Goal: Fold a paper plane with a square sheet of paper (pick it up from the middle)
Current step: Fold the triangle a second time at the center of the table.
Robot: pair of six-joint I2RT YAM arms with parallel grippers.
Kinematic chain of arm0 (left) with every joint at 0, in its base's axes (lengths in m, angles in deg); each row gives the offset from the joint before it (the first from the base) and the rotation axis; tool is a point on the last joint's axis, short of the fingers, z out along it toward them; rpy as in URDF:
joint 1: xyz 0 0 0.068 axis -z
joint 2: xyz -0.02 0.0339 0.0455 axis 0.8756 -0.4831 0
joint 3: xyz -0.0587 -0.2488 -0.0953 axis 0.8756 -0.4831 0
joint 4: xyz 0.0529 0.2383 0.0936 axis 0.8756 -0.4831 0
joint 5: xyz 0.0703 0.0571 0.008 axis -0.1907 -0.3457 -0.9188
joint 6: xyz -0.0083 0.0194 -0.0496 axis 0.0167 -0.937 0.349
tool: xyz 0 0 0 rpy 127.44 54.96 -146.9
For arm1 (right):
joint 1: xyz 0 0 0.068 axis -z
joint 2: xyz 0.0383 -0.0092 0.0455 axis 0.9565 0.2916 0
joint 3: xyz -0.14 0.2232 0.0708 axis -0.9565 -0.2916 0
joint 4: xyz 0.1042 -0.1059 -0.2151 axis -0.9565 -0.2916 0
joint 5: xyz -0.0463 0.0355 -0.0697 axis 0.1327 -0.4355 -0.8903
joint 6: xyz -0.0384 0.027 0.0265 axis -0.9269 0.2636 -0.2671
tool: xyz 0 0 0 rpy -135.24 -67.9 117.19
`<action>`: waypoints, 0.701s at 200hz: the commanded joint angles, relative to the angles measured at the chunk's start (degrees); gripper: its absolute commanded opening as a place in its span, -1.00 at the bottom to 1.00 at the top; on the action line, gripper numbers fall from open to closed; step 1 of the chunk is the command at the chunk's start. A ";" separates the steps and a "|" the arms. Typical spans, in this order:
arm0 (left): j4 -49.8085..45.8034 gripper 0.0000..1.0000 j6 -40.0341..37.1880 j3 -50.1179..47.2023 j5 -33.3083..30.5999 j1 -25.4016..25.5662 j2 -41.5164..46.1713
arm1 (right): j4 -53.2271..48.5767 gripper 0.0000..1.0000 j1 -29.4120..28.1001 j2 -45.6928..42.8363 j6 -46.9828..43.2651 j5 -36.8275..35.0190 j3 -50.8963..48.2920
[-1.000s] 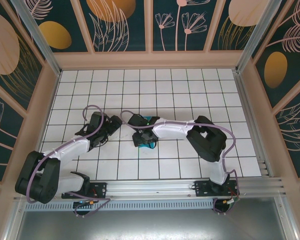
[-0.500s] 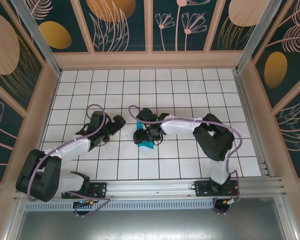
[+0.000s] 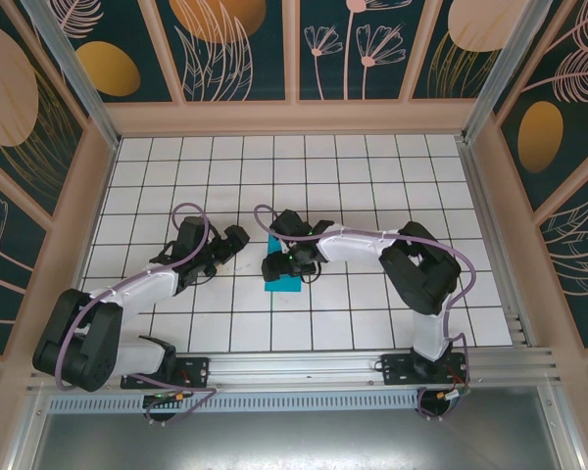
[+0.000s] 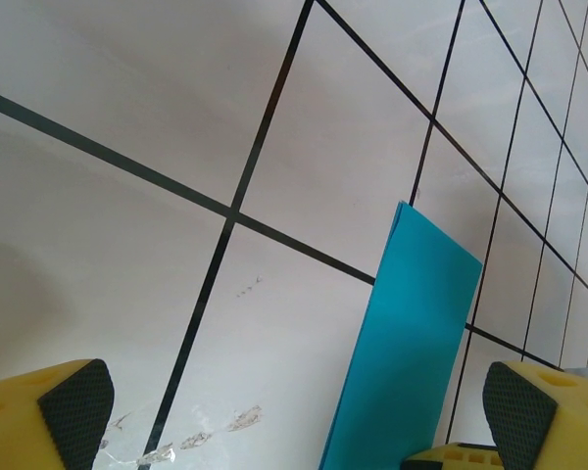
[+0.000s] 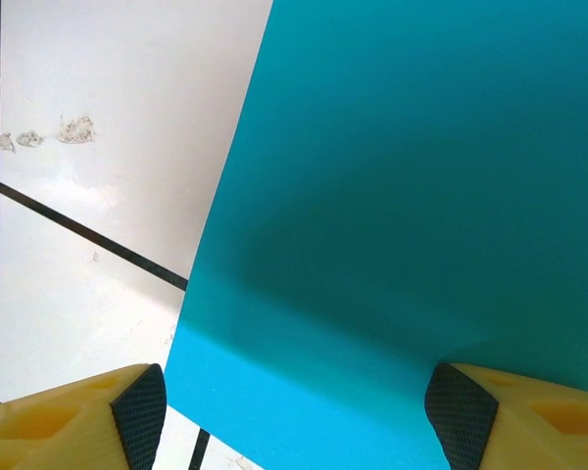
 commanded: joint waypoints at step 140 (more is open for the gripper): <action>1.20 0.97 -0.96 -0.32 0.66 -0.39 -2.19 | -11.54 0.55 -5.64 14.33 -0.26 -18.81 2.40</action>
